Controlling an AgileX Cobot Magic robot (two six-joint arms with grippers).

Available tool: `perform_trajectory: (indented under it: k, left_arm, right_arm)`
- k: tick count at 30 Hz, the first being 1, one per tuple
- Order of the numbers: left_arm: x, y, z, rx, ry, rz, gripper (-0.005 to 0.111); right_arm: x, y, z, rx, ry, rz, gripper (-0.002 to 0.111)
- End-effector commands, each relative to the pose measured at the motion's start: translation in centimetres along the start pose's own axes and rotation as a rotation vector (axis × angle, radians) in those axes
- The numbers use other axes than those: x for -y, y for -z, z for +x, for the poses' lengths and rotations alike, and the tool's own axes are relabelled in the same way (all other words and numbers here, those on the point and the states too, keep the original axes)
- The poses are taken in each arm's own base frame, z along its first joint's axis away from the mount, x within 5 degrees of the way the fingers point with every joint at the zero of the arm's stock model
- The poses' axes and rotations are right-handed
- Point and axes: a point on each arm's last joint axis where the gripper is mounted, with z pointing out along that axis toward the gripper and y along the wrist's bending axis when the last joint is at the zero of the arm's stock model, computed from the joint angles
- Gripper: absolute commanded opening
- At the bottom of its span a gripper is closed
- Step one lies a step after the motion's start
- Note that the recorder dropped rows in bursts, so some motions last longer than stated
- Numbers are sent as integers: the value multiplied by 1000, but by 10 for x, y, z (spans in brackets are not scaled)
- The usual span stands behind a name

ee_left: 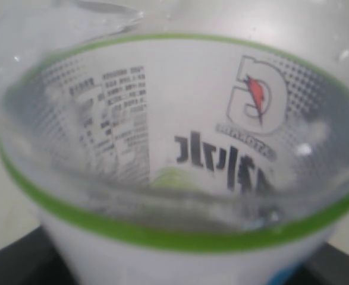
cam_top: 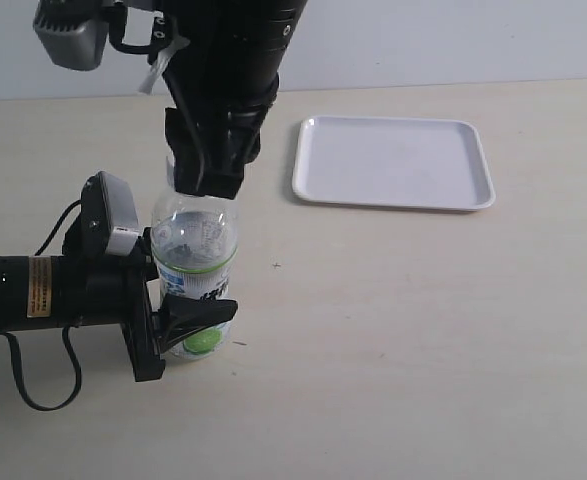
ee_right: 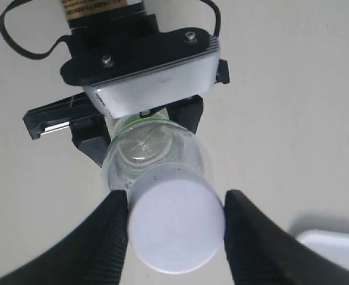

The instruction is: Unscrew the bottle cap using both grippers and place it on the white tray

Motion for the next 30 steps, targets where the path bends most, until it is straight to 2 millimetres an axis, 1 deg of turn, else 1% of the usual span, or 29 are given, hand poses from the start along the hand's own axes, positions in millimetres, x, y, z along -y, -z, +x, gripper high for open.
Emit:
perform_trajectory:
  k: [1,6,14,21,25,26,30]
  left_arm:
    - [1,-1,-5,29,15,2,0]
    - [1,-1,-5,31,17,2,0]
    - [1,-1,-5,32,19,-1,0]
    - [1,-1,-5,32,17,-1,0]
    - [1,-1,-5,32,17,-1,0]
    - [1,-1,-5,32,17,-1,0]
    - [1,-1,-5,32,17,-1,0]
  right_arm:
    - [0,3,1,-14,158,9,0]
    - [0,3,1,-15,252,9,0]
    - [-1,3,1,-14,576,5,0]
    - [-1,3,1,-13,730,4,0]
    - [-1,3,1,-13,898,3,0]
    - [-1,3,0,-9,972,1,0]
    - [-2,3,-1,14,1048,-4,0]
